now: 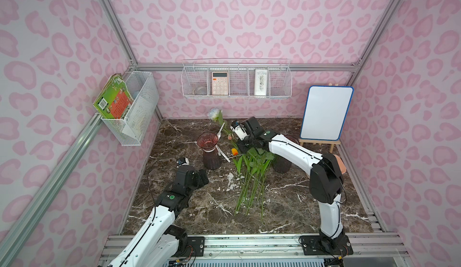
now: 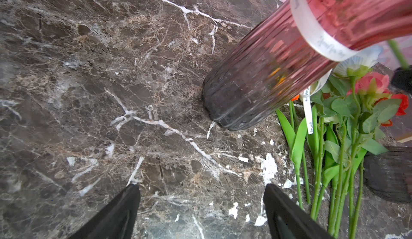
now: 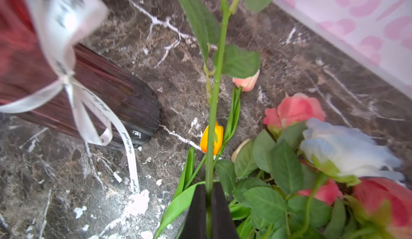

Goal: Arrange the flowers in different vases according to their variety
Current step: Insert the flower into the vase.

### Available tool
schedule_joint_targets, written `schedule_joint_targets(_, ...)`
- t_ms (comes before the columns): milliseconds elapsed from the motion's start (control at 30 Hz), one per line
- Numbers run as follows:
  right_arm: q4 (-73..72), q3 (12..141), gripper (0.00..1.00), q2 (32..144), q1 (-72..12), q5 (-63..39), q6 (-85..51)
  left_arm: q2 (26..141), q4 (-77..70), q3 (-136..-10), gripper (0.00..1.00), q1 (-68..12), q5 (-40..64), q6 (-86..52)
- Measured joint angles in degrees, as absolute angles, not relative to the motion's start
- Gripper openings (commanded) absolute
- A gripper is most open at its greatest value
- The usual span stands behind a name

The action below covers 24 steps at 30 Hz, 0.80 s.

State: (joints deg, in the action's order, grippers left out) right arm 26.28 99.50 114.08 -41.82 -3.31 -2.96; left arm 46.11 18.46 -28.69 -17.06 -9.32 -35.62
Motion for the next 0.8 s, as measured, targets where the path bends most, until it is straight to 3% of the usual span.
schedule_joint_targets(467, 2.8, 71.4, 0.0, 81.3, -30.8, -4.0, -14.5, 46.1, 18.4, -28.4, 0.93, -17.1, -9.2, -35.6)
schedule_joint_targets(800, -18.9, 56.7, 0.0, 69.6, -16.4, -7.2, -19.4, 46.3, 17.5, -28.1, 0.93, -17.1, -8.4, -35.4)
